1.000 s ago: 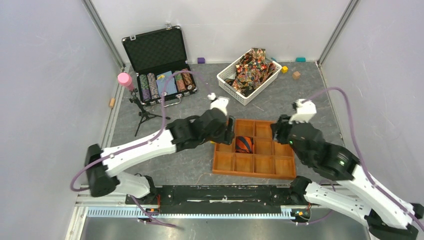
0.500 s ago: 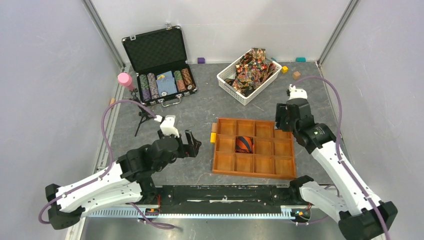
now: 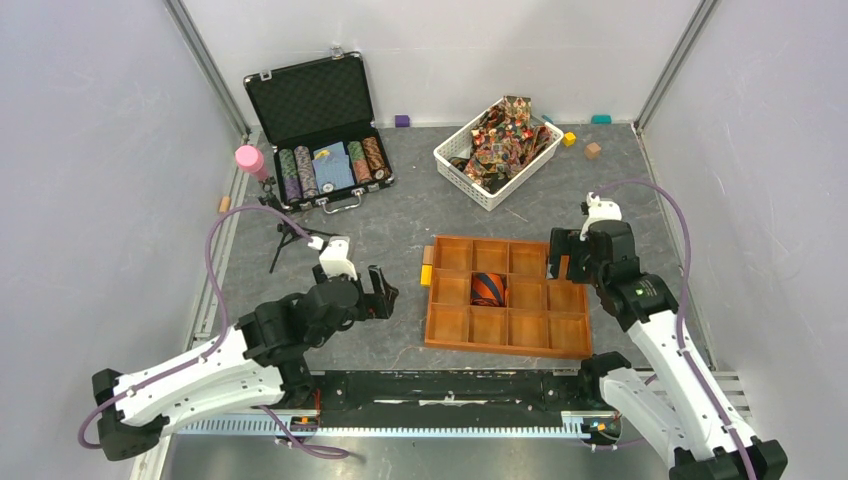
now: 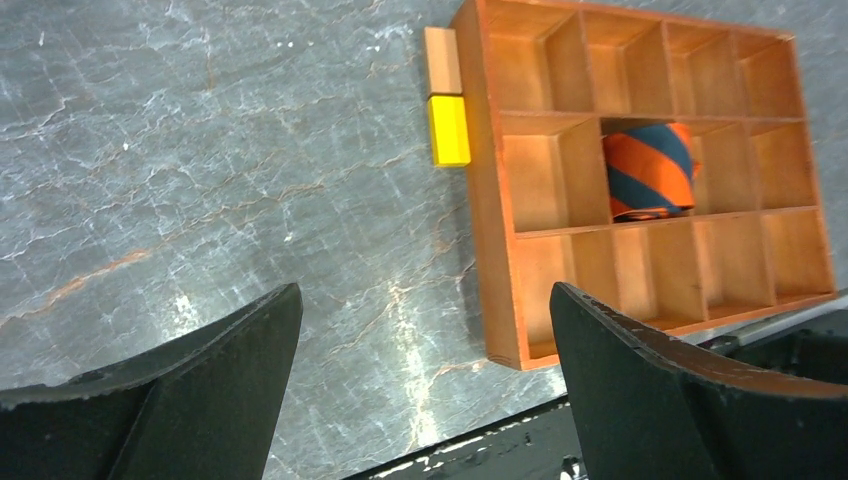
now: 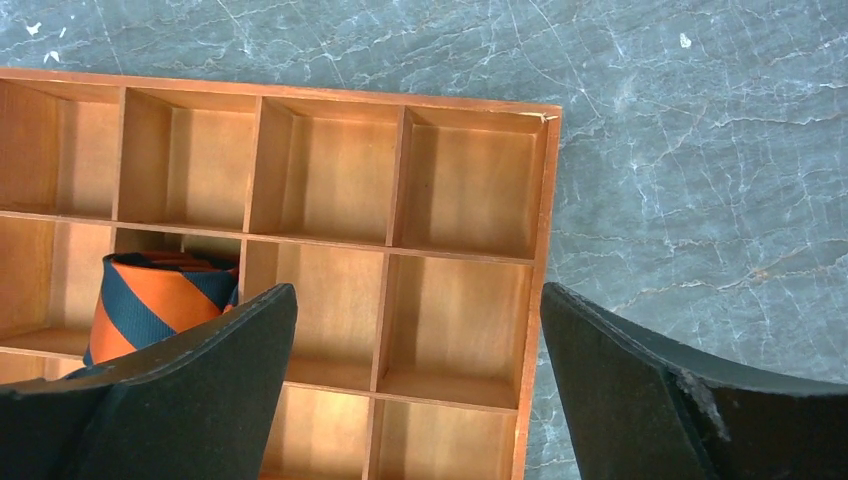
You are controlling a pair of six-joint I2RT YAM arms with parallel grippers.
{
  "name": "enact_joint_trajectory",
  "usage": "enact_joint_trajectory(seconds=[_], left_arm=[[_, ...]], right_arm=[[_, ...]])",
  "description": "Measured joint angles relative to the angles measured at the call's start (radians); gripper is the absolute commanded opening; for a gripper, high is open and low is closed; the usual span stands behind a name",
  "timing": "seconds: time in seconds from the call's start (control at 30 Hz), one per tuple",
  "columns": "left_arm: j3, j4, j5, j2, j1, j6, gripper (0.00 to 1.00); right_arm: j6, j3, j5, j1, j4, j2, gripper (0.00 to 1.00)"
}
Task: Roll the ties
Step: Reset both arms
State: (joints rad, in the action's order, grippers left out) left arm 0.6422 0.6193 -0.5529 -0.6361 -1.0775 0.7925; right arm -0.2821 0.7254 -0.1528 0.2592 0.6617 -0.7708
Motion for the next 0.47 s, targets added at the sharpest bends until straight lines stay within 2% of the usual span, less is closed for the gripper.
enact_joint_trajectory(seconds=[0.47], left_arm=[[0.000,0.002,0.000,-0.016,0.000,-0.003,1.00]], right_arm=[[-0.008,-0.039,0.018,0.000,-0.023,0.016,0.99]])
